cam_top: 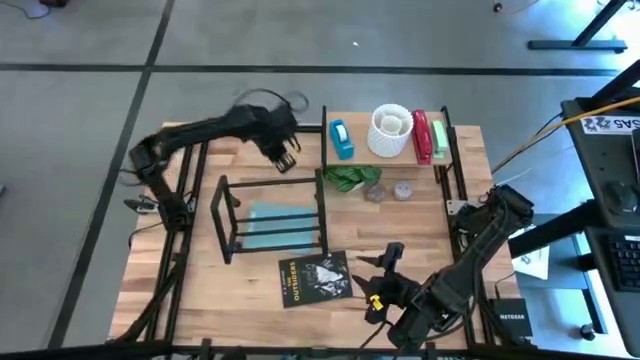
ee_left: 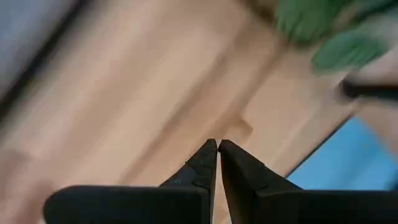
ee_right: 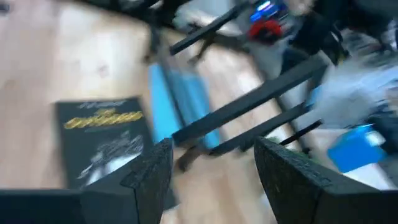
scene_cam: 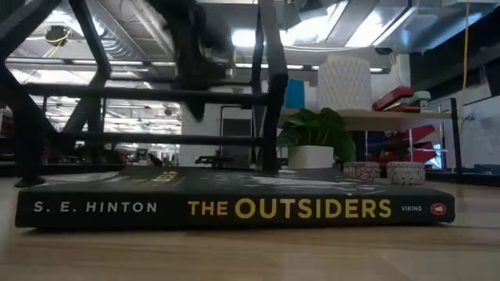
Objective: Stock shelves
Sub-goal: Move the blue book from the top left to the middle left of the table, then move the bookshelf from the middle left to the top left of the table
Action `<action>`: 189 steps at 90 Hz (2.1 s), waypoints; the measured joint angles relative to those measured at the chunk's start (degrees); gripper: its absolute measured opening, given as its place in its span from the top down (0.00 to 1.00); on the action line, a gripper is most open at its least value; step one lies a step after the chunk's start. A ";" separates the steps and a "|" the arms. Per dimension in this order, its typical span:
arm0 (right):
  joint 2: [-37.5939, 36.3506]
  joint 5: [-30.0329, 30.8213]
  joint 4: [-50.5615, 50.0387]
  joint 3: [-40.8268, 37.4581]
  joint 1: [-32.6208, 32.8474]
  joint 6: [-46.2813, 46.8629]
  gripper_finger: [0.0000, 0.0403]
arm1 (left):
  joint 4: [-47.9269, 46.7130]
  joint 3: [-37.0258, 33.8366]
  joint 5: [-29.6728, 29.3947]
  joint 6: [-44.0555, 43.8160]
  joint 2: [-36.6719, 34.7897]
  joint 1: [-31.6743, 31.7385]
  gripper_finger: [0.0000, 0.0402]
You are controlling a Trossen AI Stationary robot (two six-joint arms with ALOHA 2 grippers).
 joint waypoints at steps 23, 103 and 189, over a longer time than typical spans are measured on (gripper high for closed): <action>0.12 2.59 7.59 -7.19 -3.92 5.00 0.48 | -3.91 0.66 -7.09 -4.52 -20.31 -5.20 0.99; 0.34 -13.73 30.34 -9.52 -28.45 -5.89 0.45 | -26.22 -7.84 -32.89 -56.94 -25.80 -60.48 1.00; 0.82 -14.71 38.00 -2.99 -38.32 -8.54 0.90 | -23.15 14.84 -51.78 -38.31 -22.18 -67.94 1.00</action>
